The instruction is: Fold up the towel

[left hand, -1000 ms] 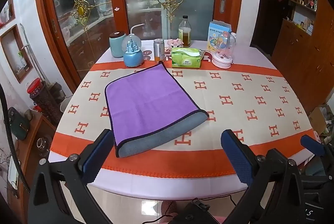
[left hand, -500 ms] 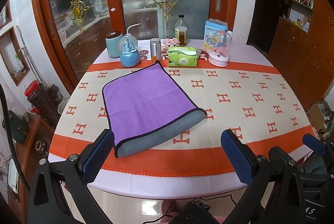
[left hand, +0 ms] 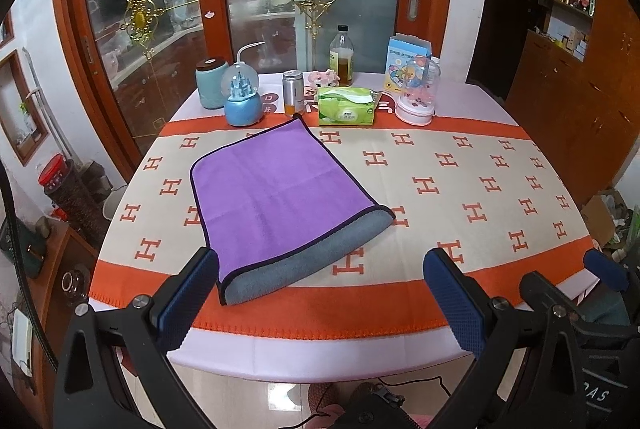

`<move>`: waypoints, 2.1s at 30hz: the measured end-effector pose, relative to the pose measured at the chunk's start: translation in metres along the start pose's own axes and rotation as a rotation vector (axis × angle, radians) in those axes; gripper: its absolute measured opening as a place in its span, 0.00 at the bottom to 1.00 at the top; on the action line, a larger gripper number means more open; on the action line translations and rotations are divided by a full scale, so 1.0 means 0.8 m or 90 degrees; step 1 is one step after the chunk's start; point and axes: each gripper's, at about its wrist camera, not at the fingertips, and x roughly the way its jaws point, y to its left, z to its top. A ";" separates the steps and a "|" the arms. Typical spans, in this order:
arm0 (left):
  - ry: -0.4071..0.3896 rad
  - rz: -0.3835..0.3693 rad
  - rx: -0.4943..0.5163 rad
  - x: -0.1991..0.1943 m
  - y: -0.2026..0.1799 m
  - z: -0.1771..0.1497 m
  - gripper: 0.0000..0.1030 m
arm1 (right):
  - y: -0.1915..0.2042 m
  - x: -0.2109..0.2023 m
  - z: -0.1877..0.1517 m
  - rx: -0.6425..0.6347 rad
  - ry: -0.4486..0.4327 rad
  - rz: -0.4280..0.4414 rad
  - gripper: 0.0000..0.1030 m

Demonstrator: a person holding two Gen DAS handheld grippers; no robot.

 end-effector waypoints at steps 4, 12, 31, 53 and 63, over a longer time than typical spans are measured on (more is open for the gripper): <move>-0.002 -0.015 0.004 0.005 0.010 0.003 0.99 | 0.008 0.000 0.004 0.002 -0.006 -0.014 0.98; 0.008 -0.047 0.006 0.022 0.033 0.008 0.99 | 0.028 0.005 0.011 -0.006 -0.022 -0.031 0.98; 0.079 -0.016 -0.087 0.092 0.116 -0.005 0.99 | 0.087 0.082 0.056 -0.253 -0.059 0.057 0.98; 0.172 0.031 -0.157 0.211 0.160 -0.028 0.99 | 0.089 0.270 0.068 -0.428 0.079 0.244 0.91; 0.232 -0.005 -0.176 0.272 0.166 -0.060 0.88 | 0.072 0.336 0.058 -0.432 0.155 0.272 0.79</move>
